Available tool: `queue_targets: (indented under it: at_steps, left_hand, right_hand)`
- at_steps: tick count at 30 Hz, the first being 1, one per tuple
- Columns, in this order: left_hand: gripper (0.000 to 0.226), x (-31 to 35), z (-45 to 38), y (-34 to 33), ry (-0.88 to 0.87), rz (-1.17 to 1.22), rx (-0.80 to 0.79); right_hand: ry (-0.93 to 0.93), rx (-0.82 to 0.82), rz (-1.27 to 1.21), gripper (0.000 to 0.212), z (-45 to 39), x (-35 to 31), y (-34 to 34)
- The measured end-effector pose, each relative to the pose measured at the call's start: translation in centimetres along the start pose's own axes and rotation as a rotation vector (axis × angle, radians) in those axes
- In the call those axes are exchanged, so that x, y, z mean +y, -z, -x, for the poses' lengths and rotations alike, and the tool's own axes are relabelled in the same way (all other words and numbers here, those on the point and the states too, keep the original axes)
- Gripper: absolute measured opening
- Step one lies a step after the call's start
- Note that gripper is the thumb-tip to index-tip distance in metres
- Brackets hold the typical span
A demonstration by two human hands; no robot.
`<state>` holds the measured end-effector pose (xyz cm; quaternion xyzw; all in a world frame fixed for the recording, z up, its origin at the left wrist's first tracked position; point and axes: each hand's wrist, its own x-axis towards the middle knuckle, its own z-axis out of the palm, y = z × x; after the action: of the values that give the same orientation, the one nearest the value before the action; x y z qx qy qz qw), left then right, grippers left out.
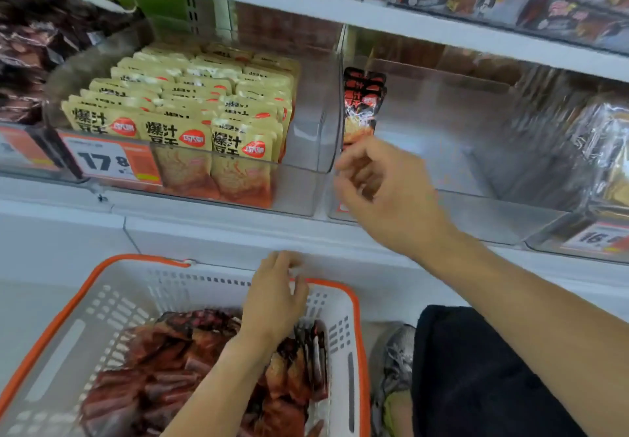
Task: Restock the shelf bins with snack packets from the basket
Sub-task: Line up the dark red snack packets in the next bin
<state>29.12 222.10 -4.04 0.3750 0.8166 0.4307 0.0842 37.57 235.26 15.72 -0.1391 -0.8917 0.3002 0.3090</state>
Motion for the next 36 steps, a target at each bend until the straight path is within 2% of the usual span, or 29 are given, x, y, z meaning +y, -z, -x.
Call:
queue_targets:
  at_steps: [3,6,10,12,14,17,18,19,21,23,26,30,33,36]
  left_hand:
    - [0.026,-4.7,3.4,-2.8,0.244,-0.11,-0.338]
    - [0.029,-6.7,6.8,-4.5,0.42,-0.041,-0.479]
    - [0.045,-7.5,9.3,-6.9,0.529,0.068,-0.516]
    - [0.039,-7.6,9.9,-7.9,0.534,0.064,-0.465]
    - [0.027,-8.0,10.0,-8.4,0.524,-0.005,-0.4]
    - [0.01,-8.6,9.6,-8.7,0.536,-0.044,-0.372]
    - [0.009,-8.5,9.3,-8.5,0.554,-0.021,-0.373]
    - [0.018,-8.6,9.0,-8.5,0.579,0.003,-0.377]
    - [0.023,-8.7,8.5,-8.3,0.664,0.05,-0.385]
    - [0.016,-8.9,8.2,-7.6,0.766,0.152,-0.409]
    - [0.014,-9.2,7.6,-5.2,0.838,0.333,-0.525]
    - [0.024,-9.5,6.2,-0.2,0.778,0.577,-0.672]
    - [0.025,-10.4,5.5,2.9,0.74,0.691,-0.687]
    - [0.036,-10.6,5.2,5.4,0.683,0.816,-0.667]
  right_hand:
    - [-0.06,-0.381,0.075,0.016,5.7,1.8,-4.6]
    - [-0.255,-0.737,0.221,0.023,10.6,5.7,-8.8]
    - [-0.528,-0.904,0.321,0.018,15.5,9.5,-12.2]
    - [-0.599,-1.004,0.382,0.024,16.9,10.0,-13.6]
    - [-0.596,-1.087,0.426,0.03,17.5,10.1,-14.9]
    - [-0.597,-1.132,0.406,0.032,18.2,10.4,-16.0]
    - [-0.603,-1.132,0.409,0.034,18.4,10.7,-16.2]
    - [-0.613,-1.125,0.415,0.036,18.5,11.0,-16.2]
    - [-0.651,-1.081,0.401,0.041,18.6,11.6,-16.5]
    - [-0.695,-1.028,0.364,0.05,18.4,12.0,-16.9]
    - [-0.734,-0.921,0.307,0.065,18.0,12.6,-17.4]
    - [-0.778,-0.977,0.209,0.082,17.7,13.1,-18.2]
    - [-0.743,-1.023,0.049,0.086,16.0,11.9,-17.7]
    - [-0.789,-0.926,-0.228,0.081,14.2,10.8,-17.2]
